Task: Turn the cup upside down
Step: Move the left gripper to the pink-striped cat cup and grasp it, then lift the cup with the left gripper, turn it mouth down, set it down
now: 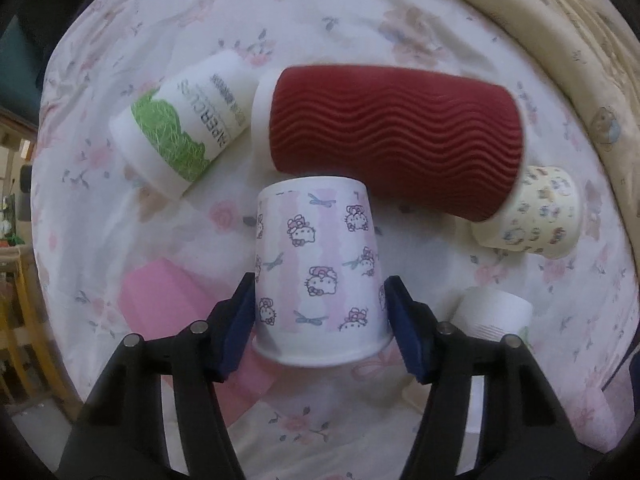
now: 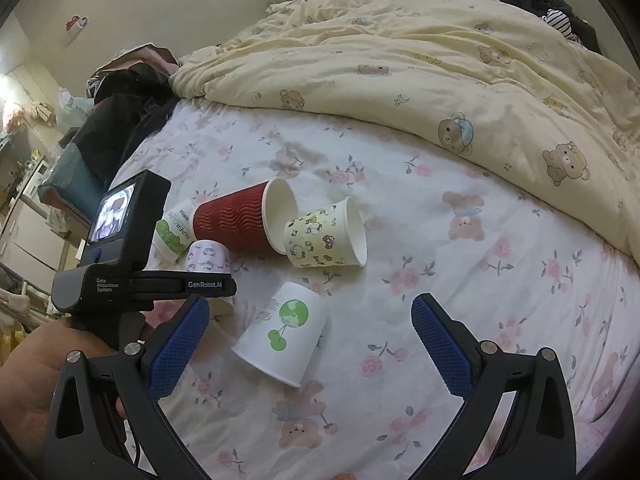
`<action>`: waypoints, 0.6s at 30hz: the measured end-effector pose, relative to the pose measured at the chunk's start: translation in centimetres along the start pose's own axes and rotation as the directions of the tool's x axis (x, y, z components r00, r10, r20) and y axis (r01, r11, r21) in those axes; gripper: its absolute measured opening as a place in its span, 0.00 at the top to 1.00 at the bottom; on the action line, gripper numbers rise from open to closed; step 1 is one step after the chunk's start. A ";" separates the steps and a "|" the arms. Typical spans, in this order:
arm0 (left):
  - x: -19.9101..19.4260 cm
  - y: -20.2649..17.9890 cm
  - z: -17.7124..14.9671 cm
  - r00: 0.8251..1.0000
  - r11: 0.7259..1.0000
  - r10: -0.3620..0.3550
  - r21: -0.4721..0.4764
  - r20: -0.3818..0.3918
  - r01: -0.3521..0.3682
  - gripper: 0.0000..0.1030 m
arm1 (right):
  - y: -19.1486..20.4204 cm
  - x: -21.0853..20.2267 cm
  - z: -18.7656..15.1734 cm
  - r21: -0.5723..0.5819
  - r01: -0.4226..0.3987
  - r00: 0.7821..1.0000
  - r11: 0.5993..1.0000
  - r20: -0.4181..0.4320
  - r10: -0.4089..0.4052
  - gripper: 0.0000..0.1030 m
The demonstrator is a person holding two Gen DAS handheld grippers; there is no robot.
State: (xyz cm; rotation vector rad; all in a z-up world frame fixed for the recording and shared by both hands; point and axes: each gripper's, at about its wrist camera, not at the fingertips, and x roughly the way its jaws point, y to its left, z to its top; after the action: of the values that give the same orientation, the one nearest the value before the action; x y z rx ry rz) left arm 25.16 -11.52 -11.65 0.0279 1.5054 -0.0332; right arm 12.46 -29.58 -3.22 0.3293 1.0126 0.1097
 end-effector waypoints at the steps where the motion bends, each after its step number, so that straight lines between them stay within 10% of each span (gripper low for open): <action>1: -0.4 0.0 0.1 1.000 1.000 -0.005 -0.002 0.005 0.005 0.42 | 0.1 -0.2 0.0 -0.003 0.000 1.000 1.000 0.004 0.000 0.00; 18: -9.5 3.0 -5.2 0.979 0.994 -0.097 -0.024 0.179 0.103 0.43 | 1.2 -2.4 -0.9 -0.019 -0.013 0.999 1.000 0.046 0.013 0.00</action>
State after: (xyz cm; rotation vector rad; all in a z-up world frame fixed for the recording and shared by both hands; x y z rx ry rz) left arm 19.48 -8.27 -2.56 -0.0754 1.3275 -0.0895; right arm 10.54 -28.82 -1.33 0.3199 0.9629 0.1226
